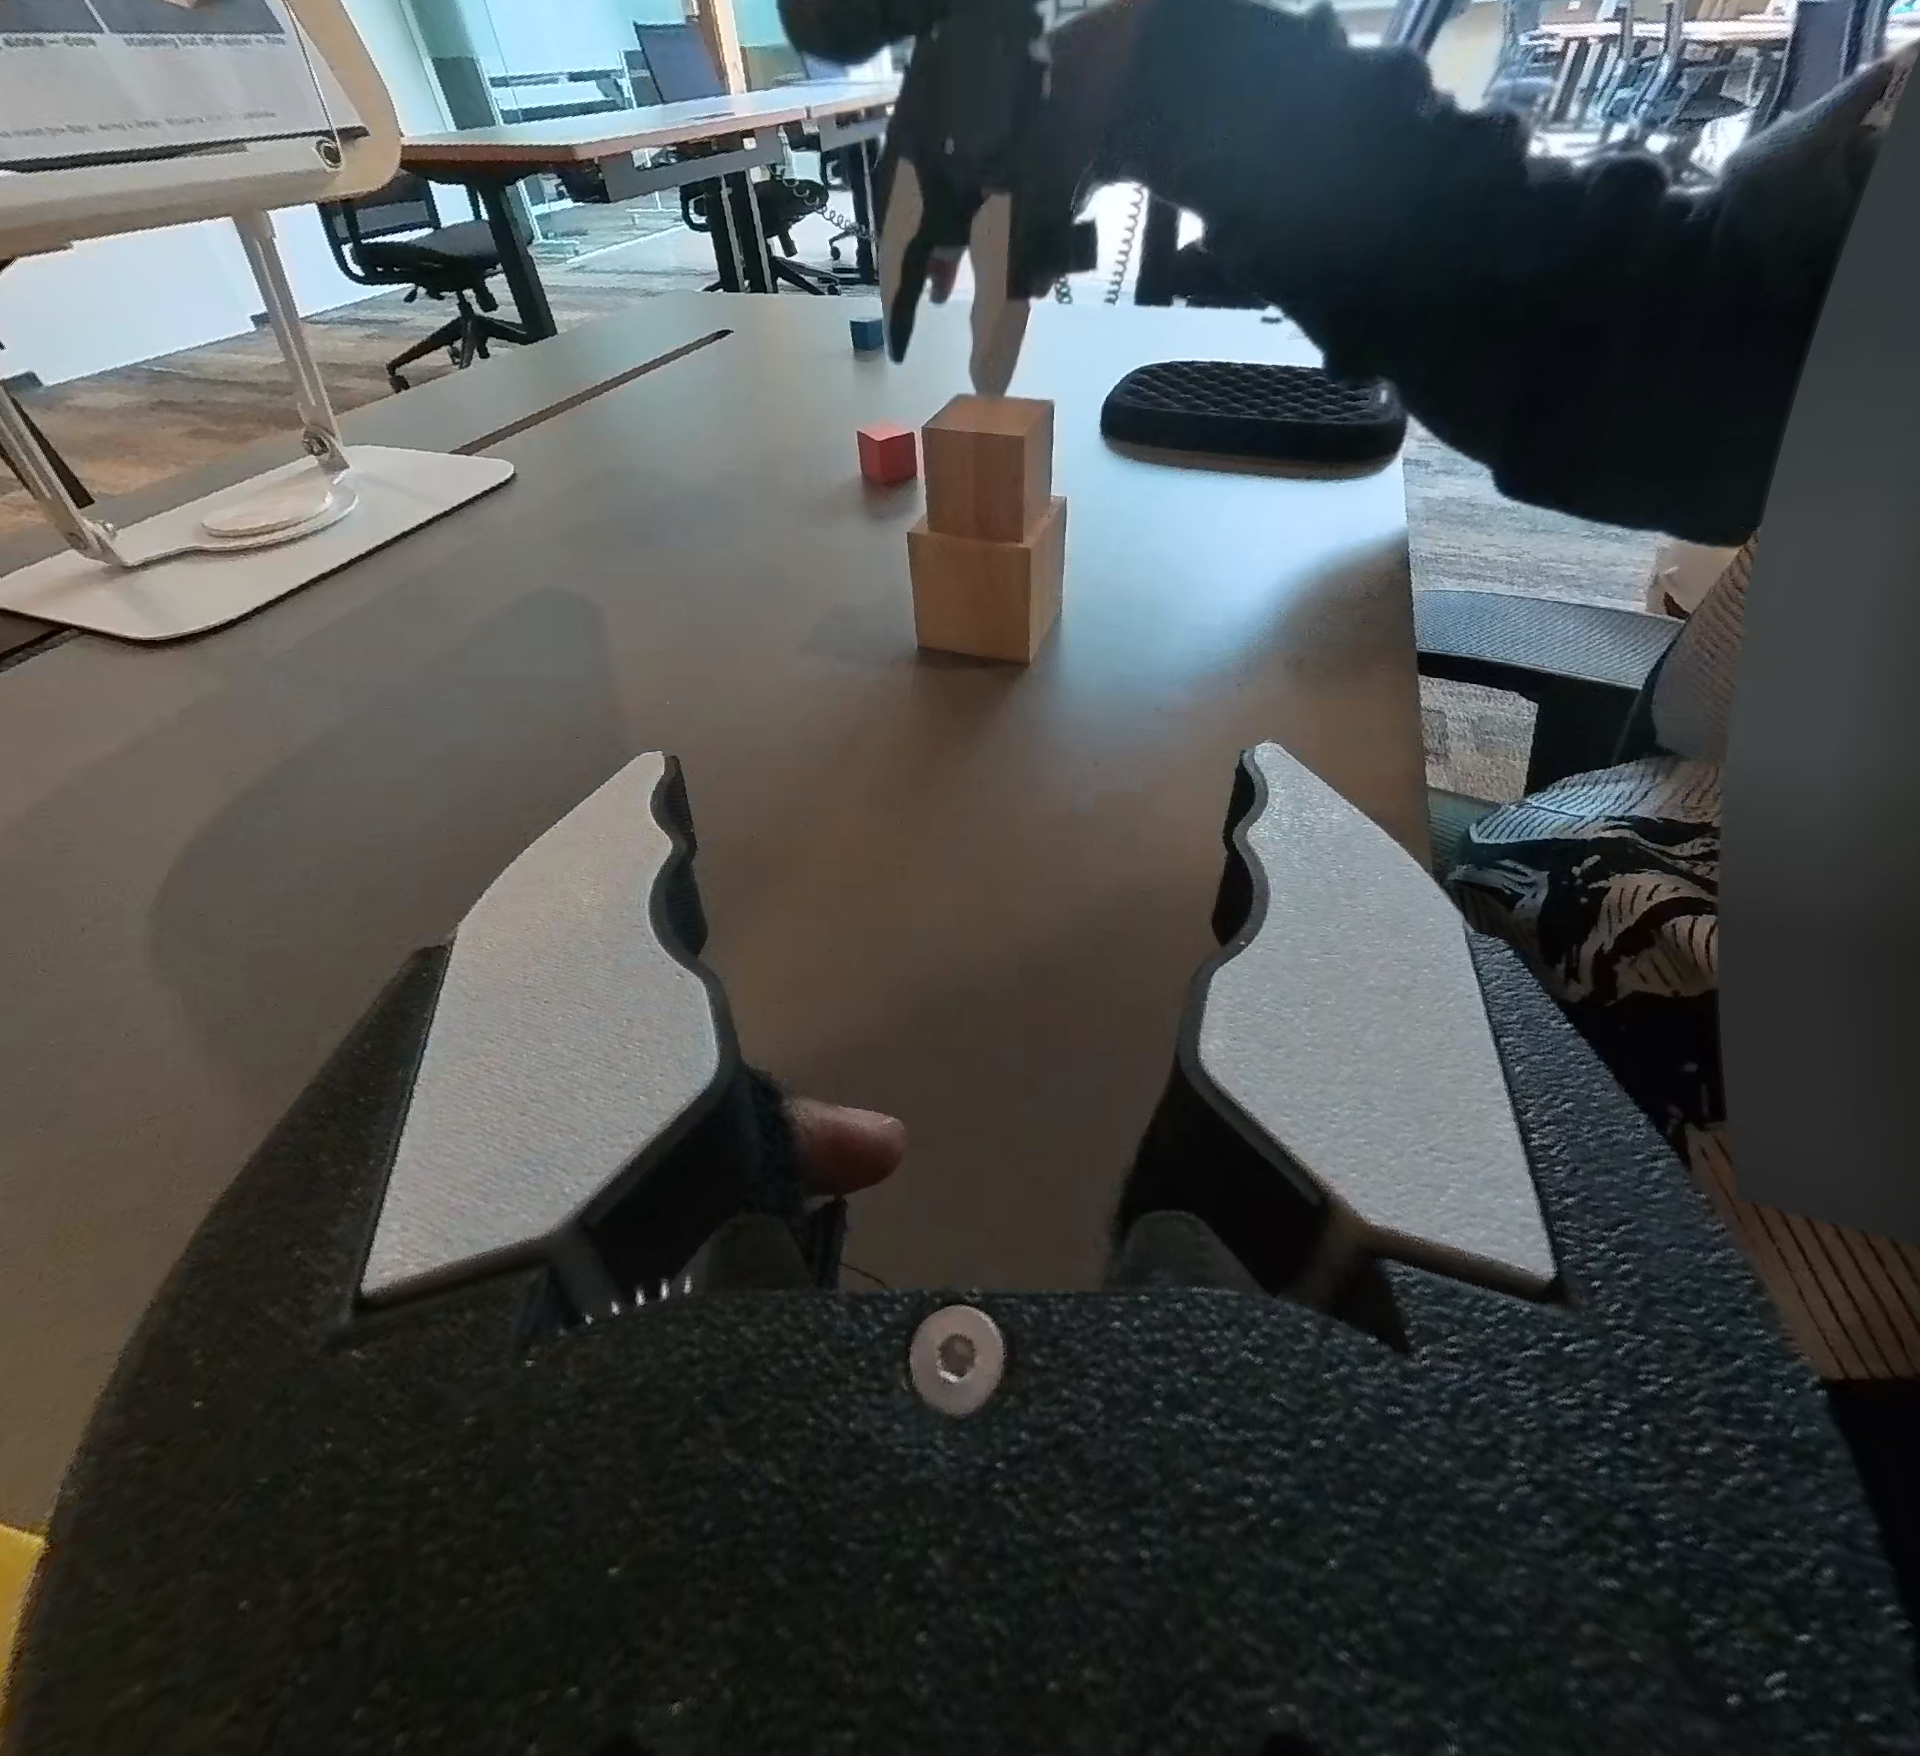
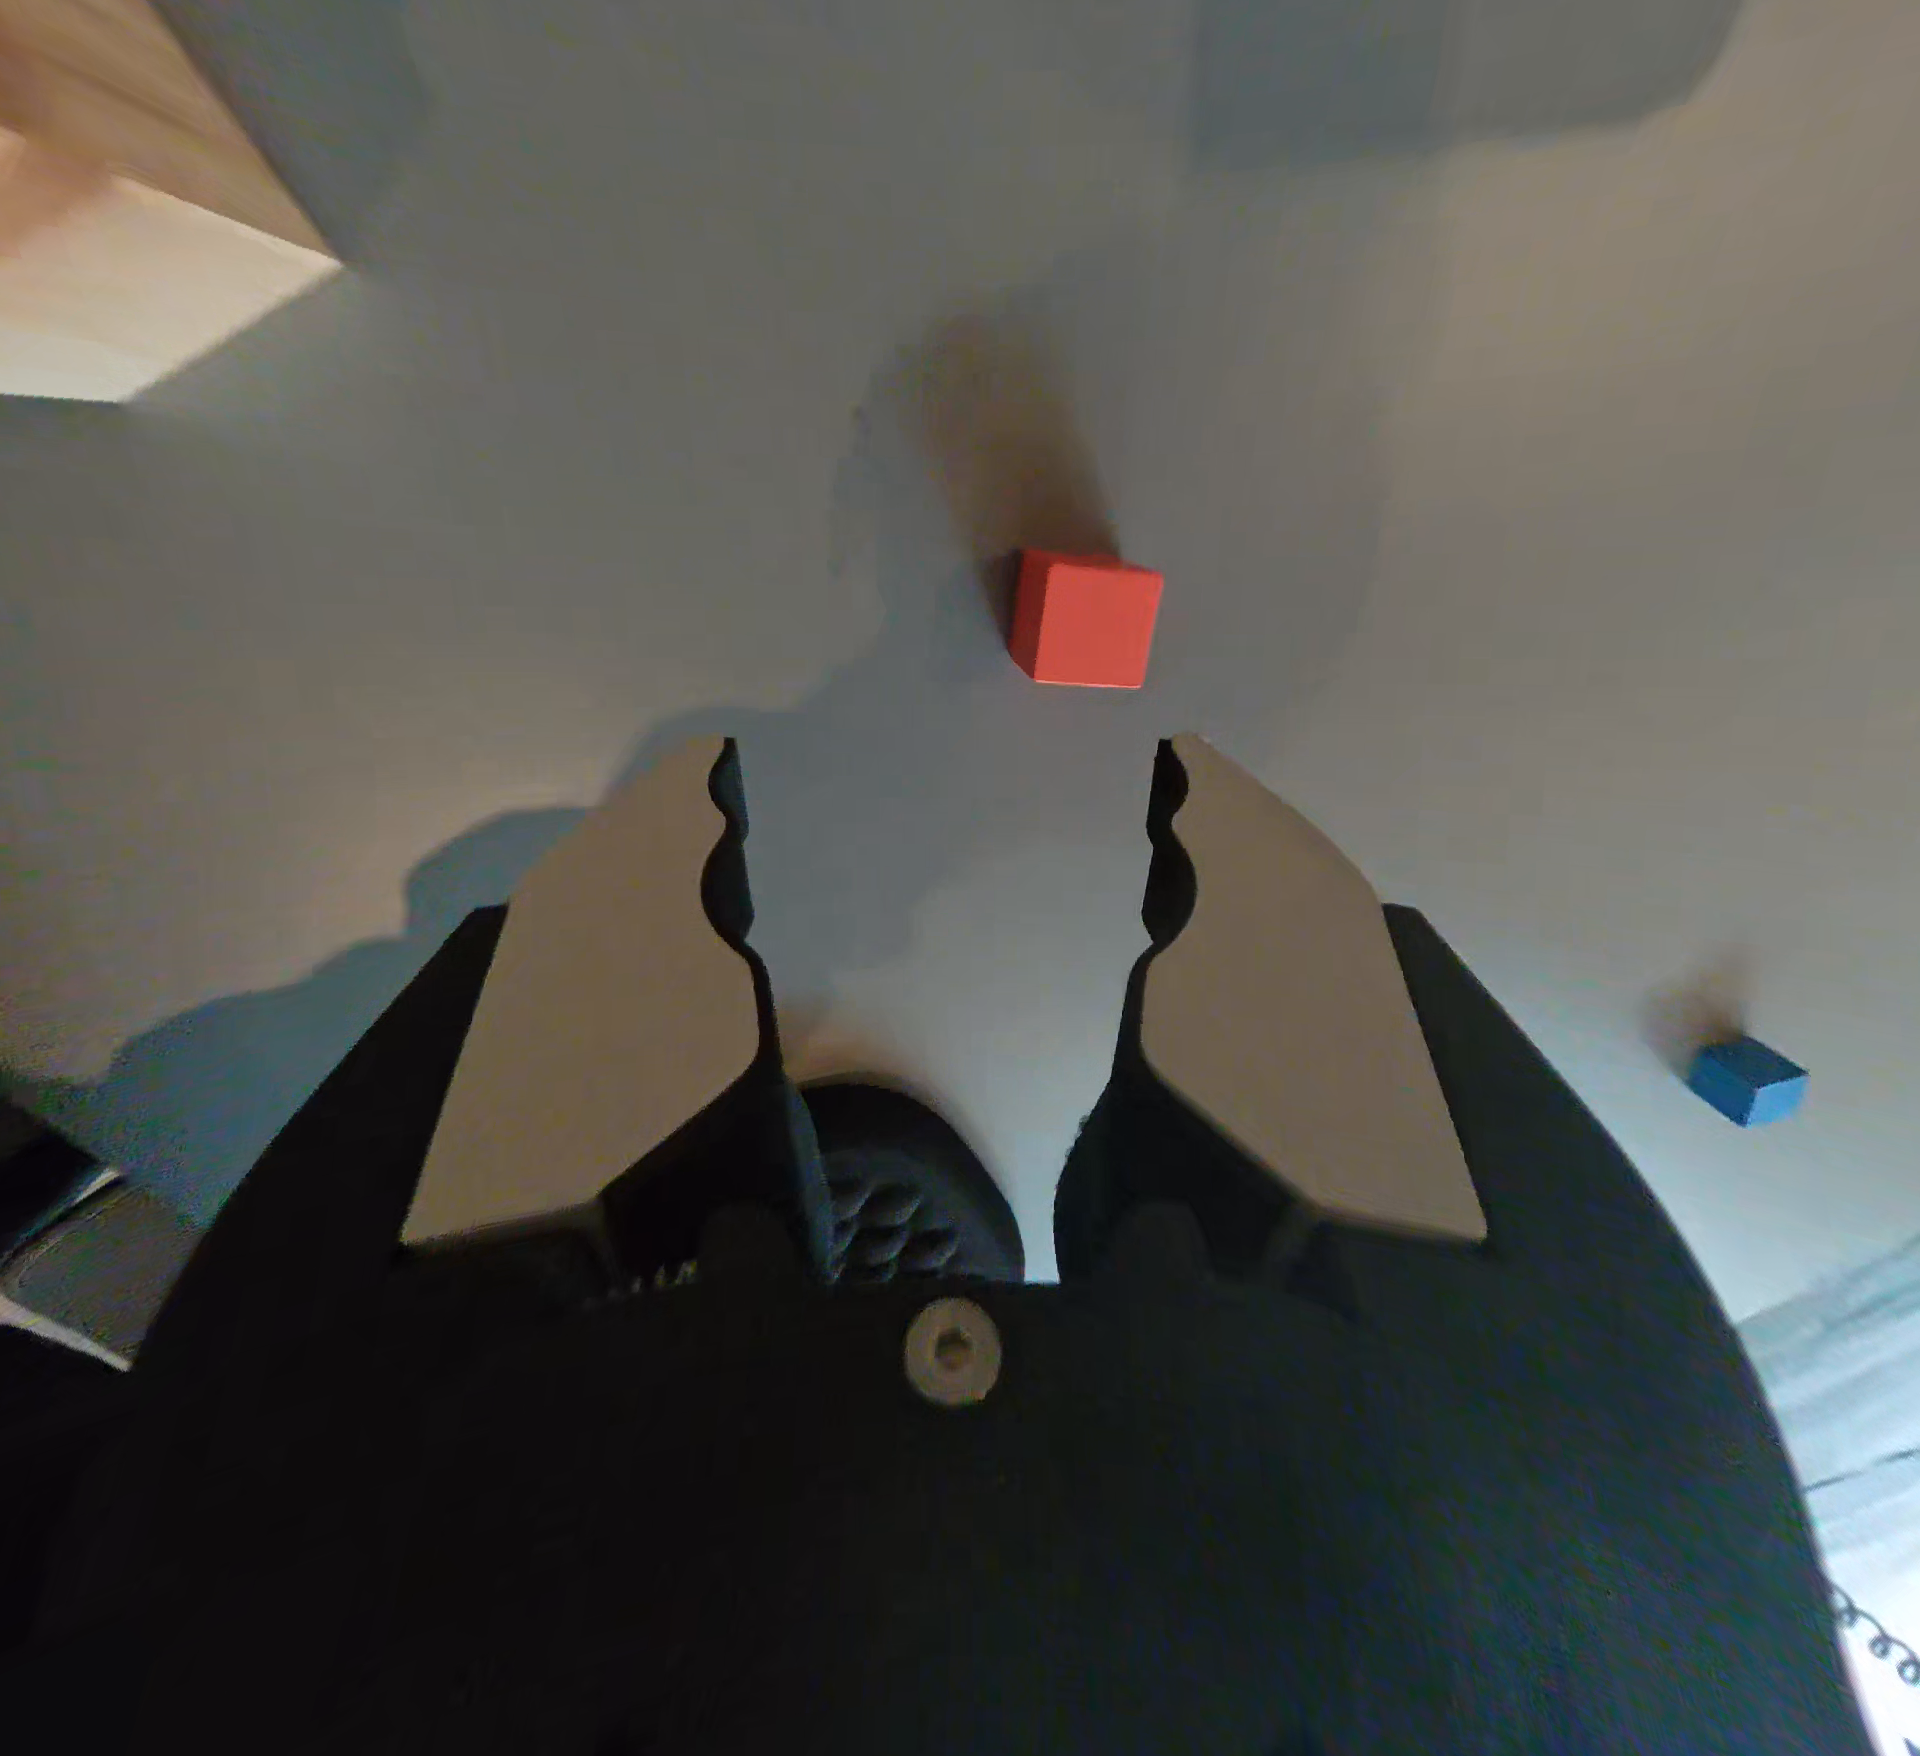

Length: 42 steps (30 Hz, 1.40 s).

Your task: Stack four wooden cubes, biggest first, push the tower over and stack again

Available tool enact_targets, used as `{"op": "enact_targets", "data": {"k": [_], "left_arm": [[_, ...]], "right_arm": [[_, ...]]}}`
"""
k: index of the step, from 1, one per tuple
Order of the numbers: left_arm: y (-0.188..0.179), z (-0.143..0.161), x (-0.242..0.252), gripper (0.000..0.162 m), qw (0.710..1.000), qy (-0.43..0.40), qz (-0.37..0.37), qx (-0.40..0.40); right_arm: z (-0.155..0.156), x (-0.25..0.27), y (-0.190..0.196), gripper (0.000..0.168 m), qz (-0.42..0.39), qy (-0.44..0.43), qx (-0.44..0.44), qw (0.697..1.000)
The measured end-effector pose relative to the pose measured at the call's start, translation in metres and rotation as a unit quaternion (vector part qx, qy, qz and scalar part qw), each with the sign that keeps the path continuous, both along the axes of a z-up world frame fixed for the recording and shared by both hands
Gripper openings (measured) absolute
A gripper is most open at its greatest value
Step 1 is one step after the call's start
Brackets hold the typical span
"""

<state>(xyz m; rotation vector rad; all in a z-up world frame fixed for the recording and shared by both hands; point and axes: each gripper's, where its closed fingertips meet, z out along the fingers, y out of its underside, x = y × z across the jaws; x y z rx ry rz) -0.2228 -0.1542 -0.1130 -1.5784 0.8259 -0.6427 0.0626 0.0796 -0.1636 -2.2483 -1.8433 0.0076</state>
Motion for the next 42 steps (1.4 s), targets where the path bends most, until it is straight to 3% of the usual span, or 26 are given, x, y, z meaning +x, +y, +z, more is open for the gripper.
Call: {"op": "enact_targets", "data": {"k": [11, 15, 16, 21, 29, 34, 42], "left_arm": [[-0.001, 0.000, 0.000, 0.096, 1.000, -0.001, -0.003, 0.002], [-0.001, 0.001, 0.000, 0.095, 1.000, -0.005, -0.003, 0.001], [-0.001, 0.001, 0.000, 0.095, 1.000, -0.005, -0.003, 0.000], [-0.001, 0.001, 0.001, 0.094, 1.000, -0.002, -0.005, 0.004], [-0.002, 0.002, 0.000, 0.093, 1.000, -0.005, -0.003, 0.009], [-0.002, 0.003, 0.000, 0.093, 1.000, -0.005, -0.003, 0.013], [-0.003, 0.003, 0.000, 0.093, 1.000, -0.006, -0.003, 0.014]], "right_arm": [[-0.039, -0.006, 0.035, 0.068, -0.044, 0.004, 0.001, 0.999], [-0.048, -0.005, 0.031, 0.029, -0.034, -0.007, -0.009, 0.999], [-0.047, -0.006, 0.030, 0.028, -0.030, -0.007, -0.006, 1.000], [-0.017, -0.021, 0.007, 0.028, 0.017, -0.012, 0.009, 1.000], [0.060, -0.090, -0.075, 0.028, 0.187, 0.002, 0.032, 0.982], [0.064, -0.112, -0.106, 0.028, 0.236, -0.015, 0.018, 0.971], [0.049, -0.117, -0.112, 0.029, 0.240, -0.028, -0.007, 0.970]]}}
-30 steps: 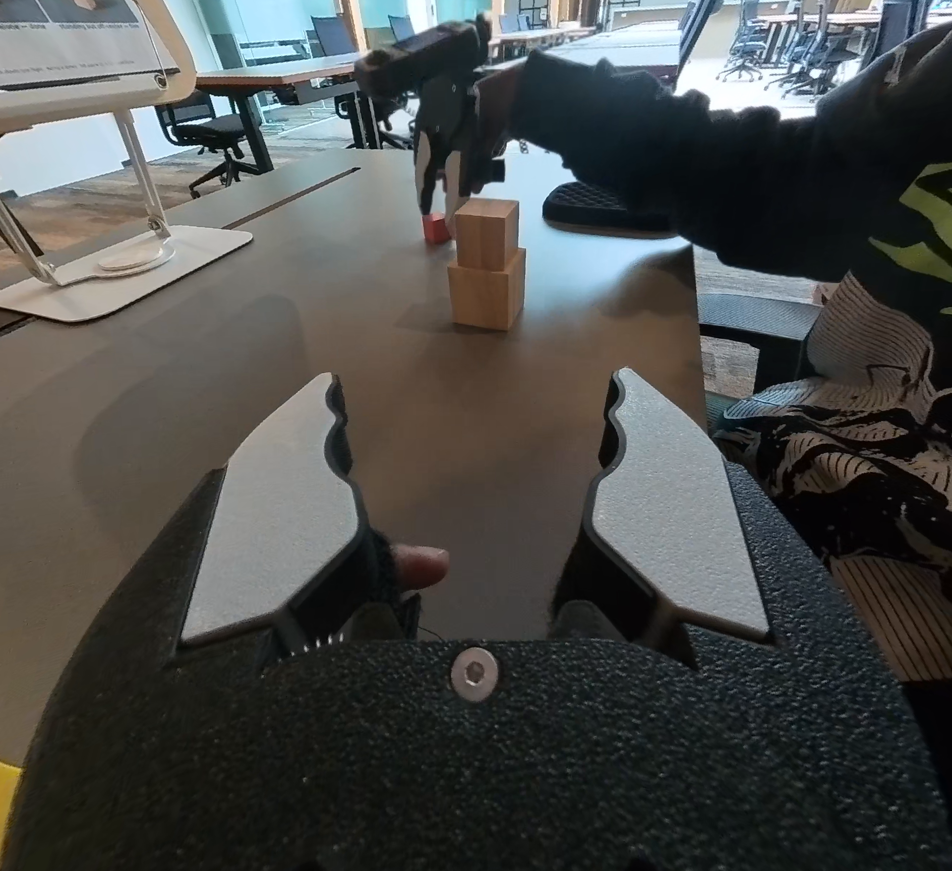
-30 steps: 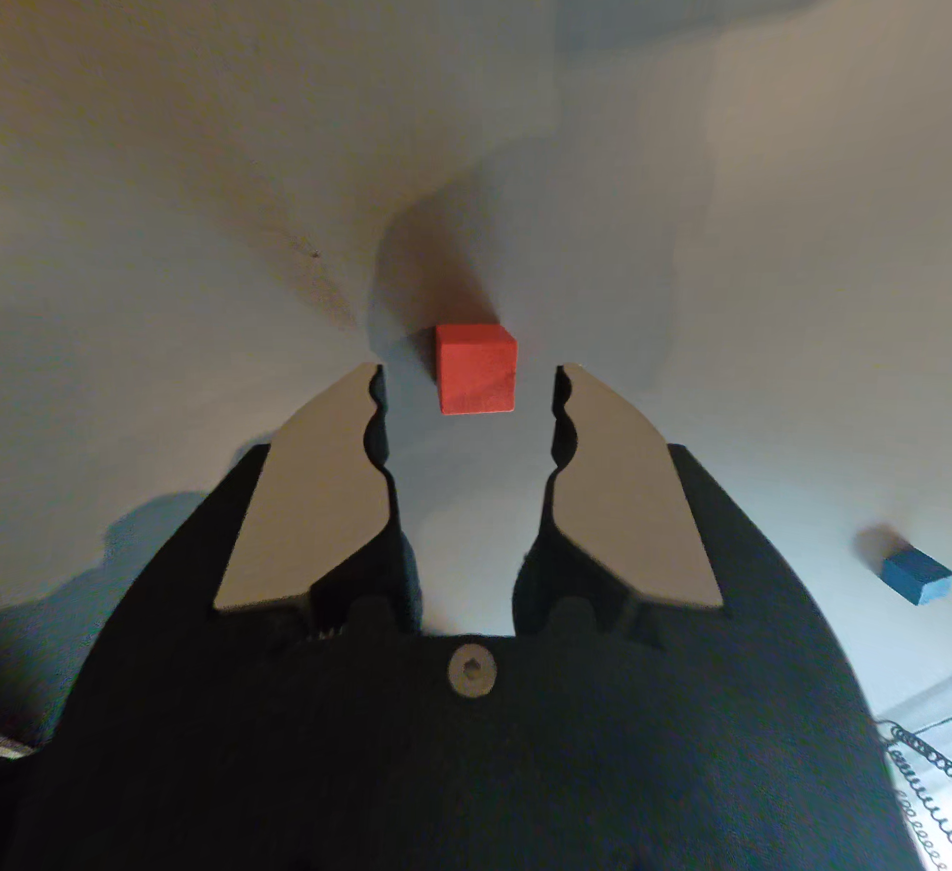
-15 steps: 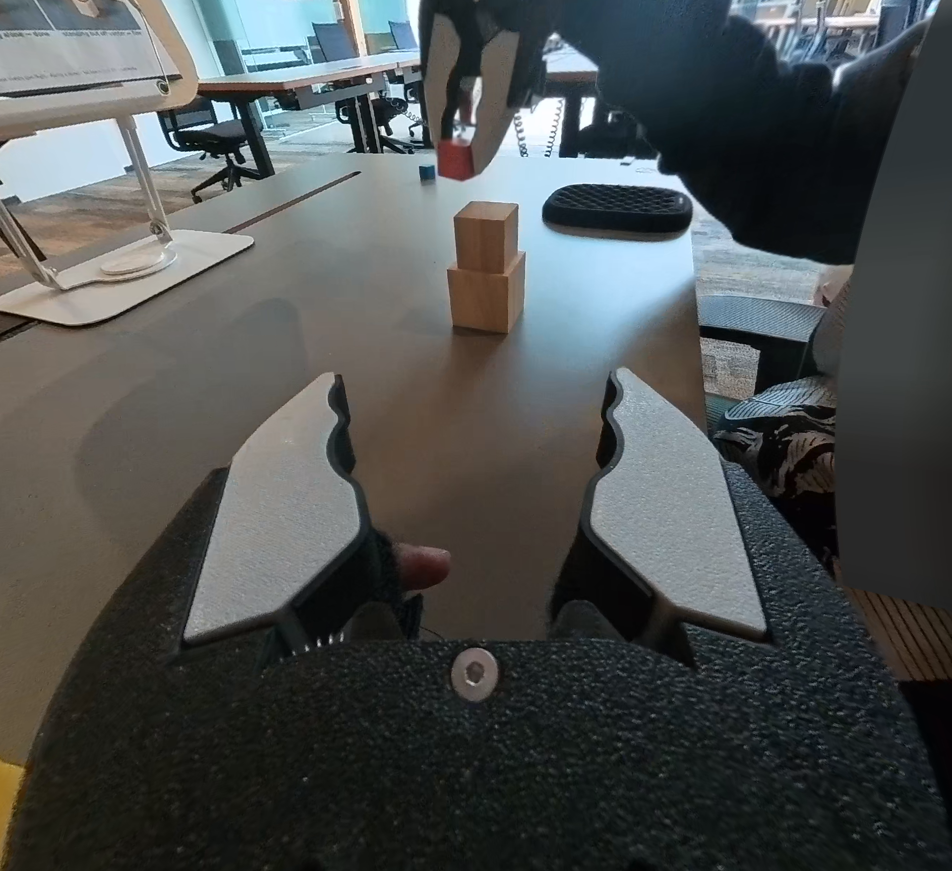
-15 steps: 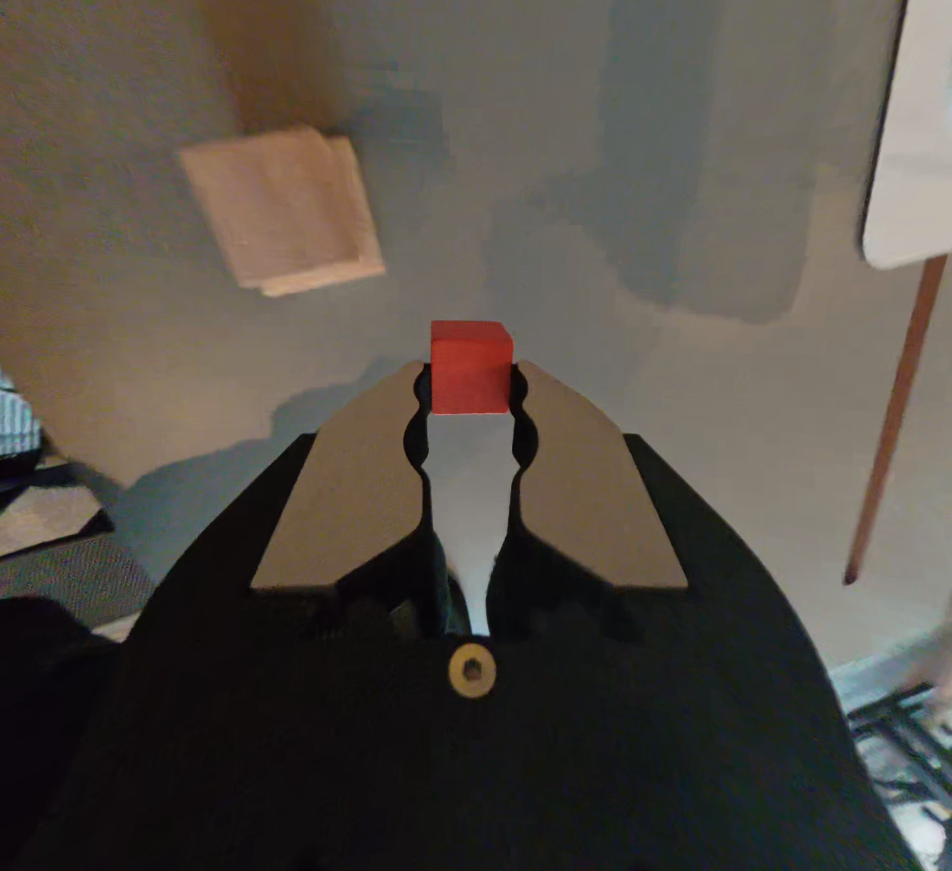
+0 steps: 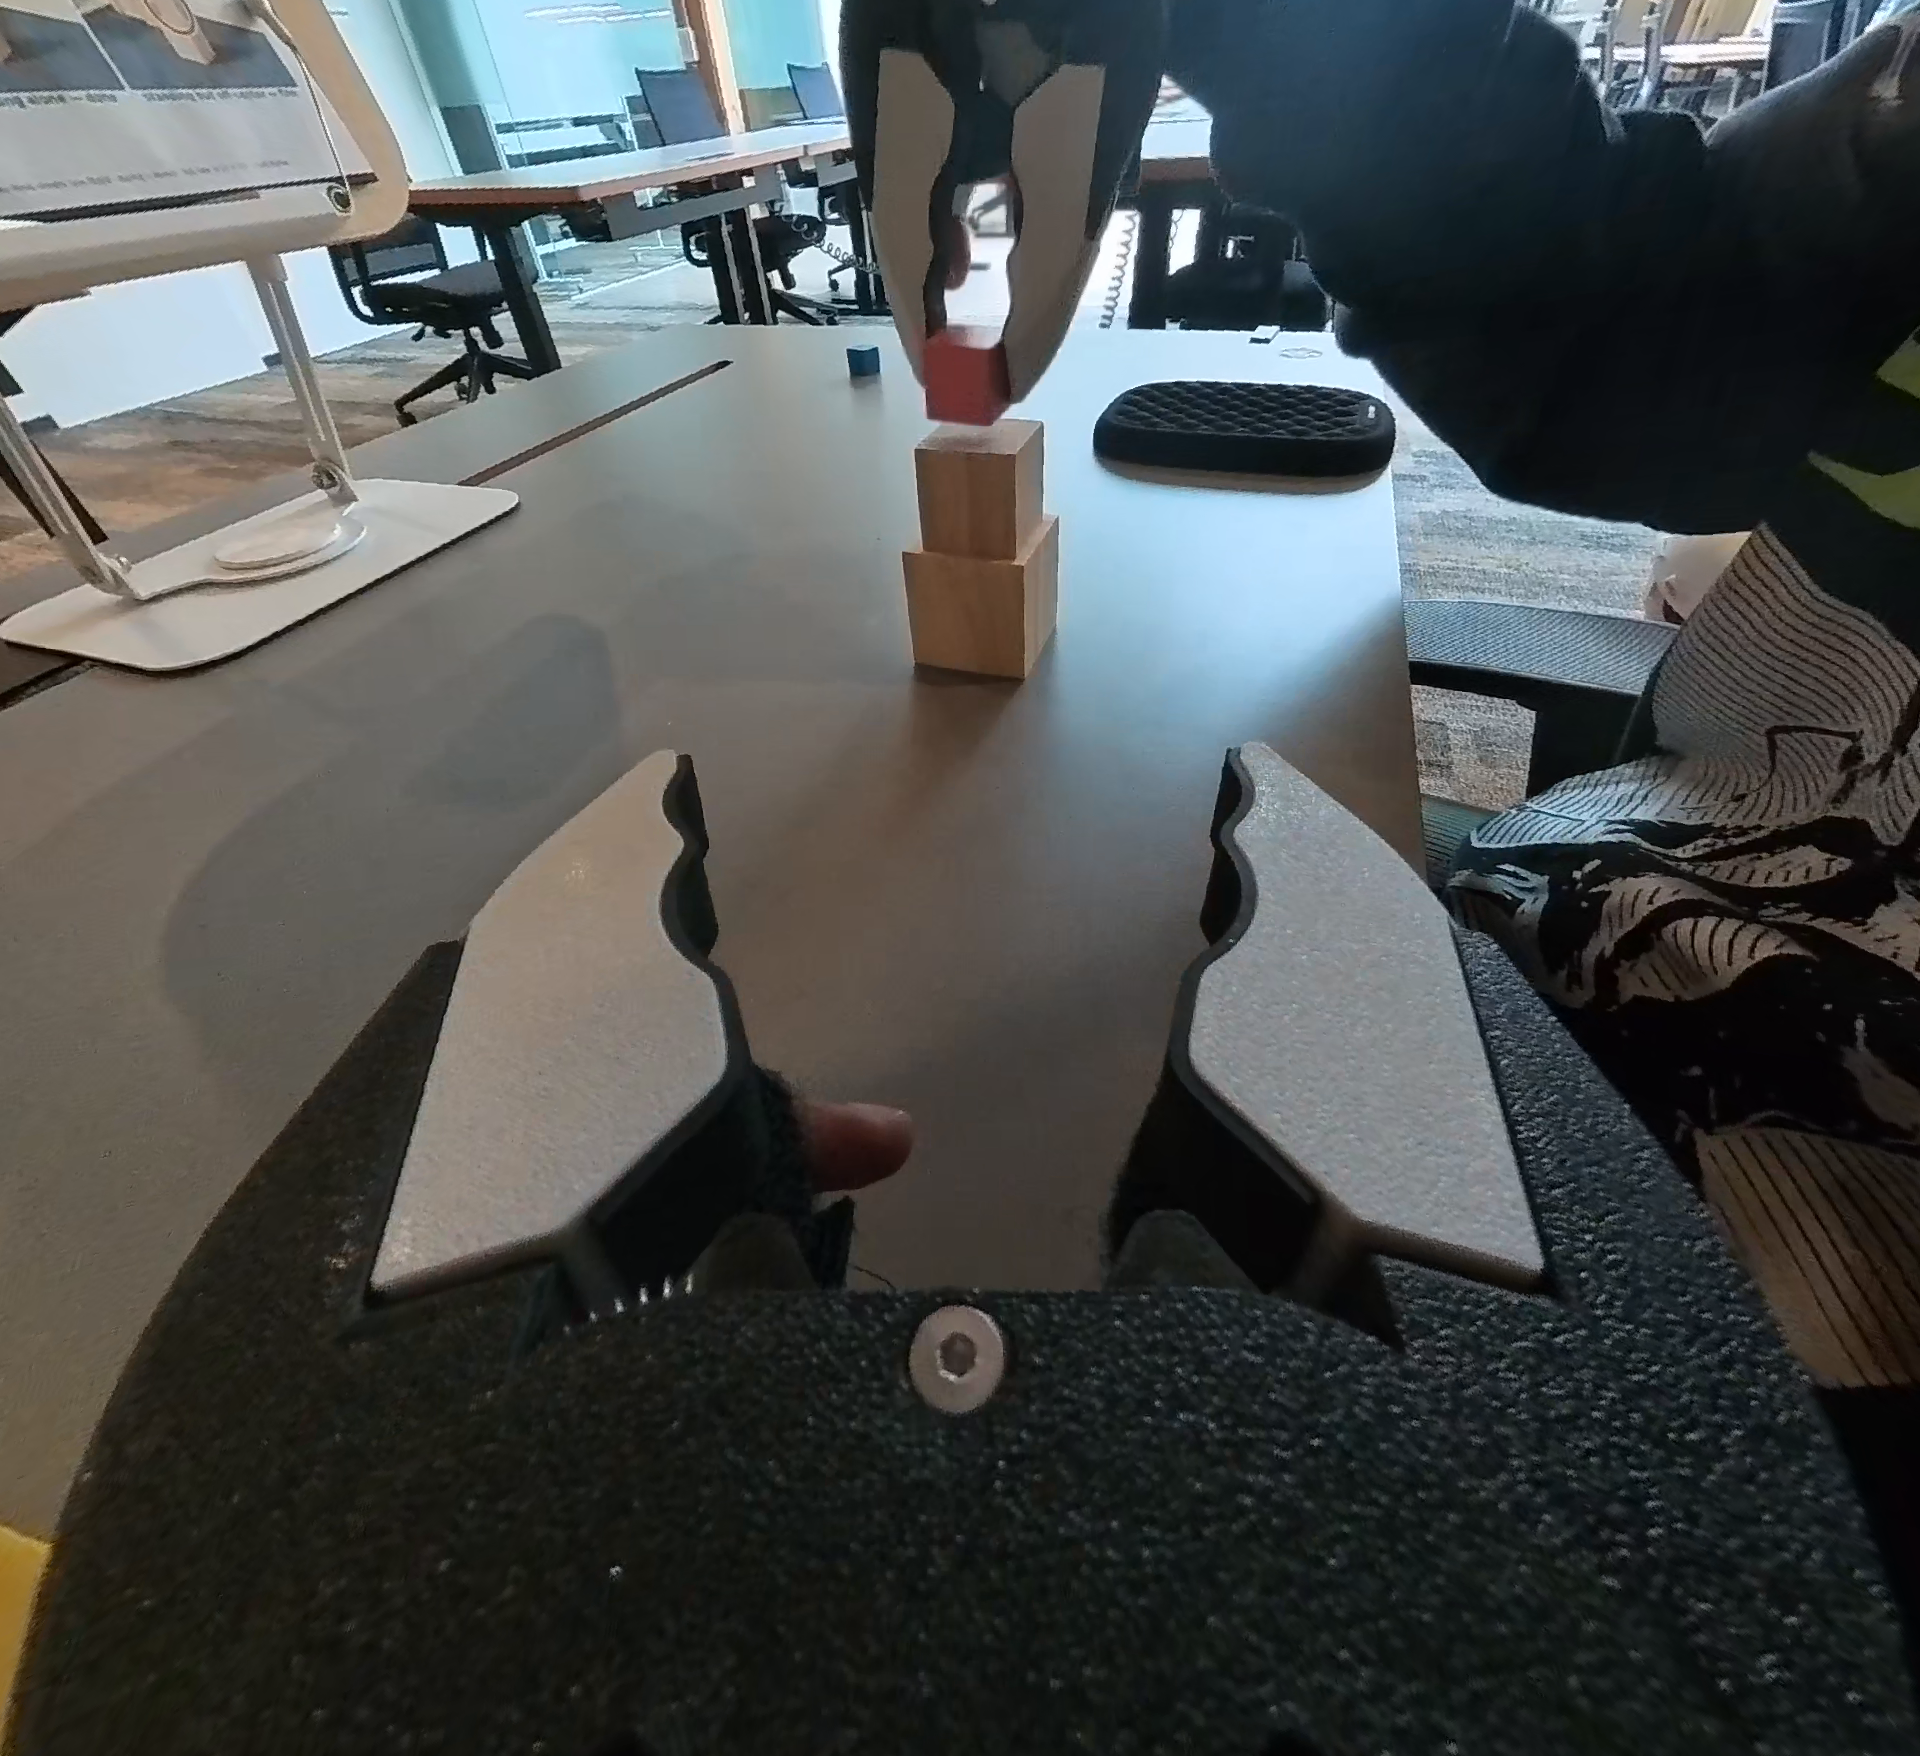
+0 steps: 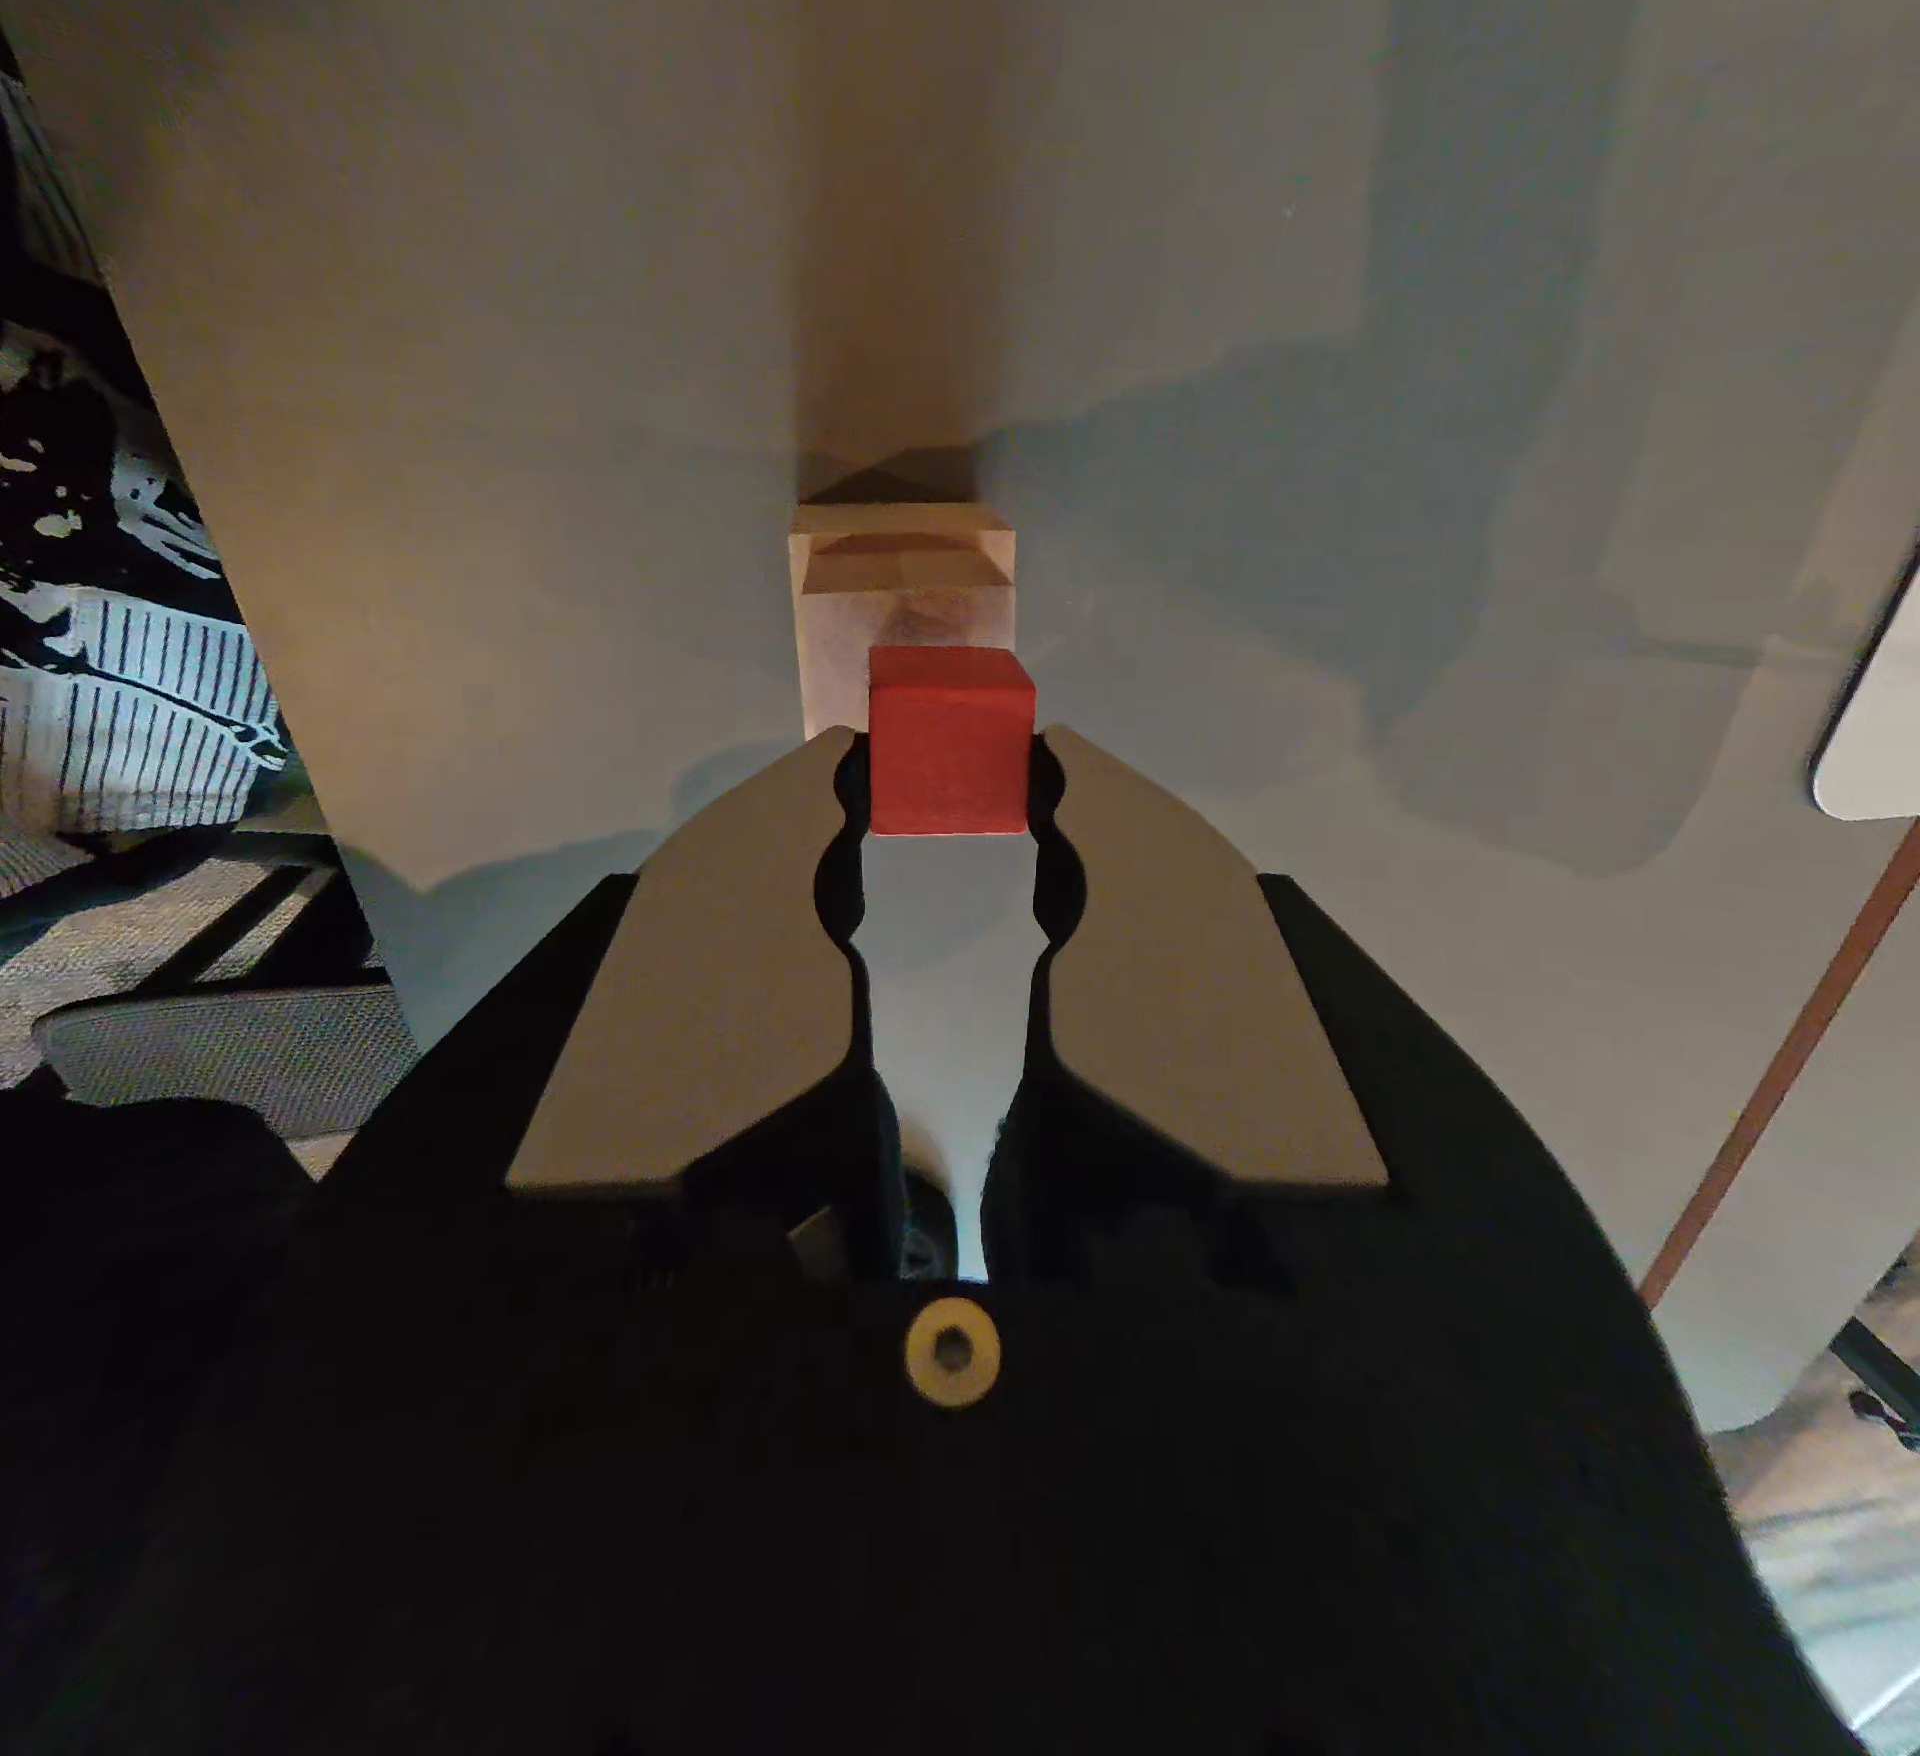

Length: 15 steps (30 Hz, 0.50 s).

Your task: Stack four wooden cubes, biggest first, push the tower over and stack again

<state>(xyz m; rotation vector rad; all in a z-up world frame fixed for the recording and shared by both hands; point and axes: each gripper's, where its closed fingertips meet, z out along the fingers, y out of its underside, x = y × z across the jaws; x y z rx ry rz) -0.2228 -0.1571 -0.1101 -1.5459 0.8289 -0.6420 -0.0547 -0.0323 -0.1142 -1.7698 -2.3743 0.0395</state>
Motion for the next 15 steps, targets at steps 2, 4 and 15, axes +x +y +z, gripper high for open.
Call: {"op": "enact_targets", "data": {"k": [2, 4, 15], "left_arm": [[0.0001, -0.0003, 0.0000, 0.093, 1.000, 0.000, 0.000, -0.001], [0.0001, -0.0005, 0.0002, 0.093, 1.000, 0.001, 0.000, -0.002], [0.0001, -0.0004, -0.0001, 0.092, 1.000, 0.000, 0.000, -0.002]], "right_arm": [[-0.0015, -0.0002, 0.0005, 0.029, -0.002, 0.000, -0.001, 1.000], [-0.0023, -0.0008, 0.0001, 0.029, 0.000, 0.000, -0.001, 1.000], [-0.0026, -0.0023, -0.0060, 0.028, 0.012, 0.001, 0.002, 1.000]]}}
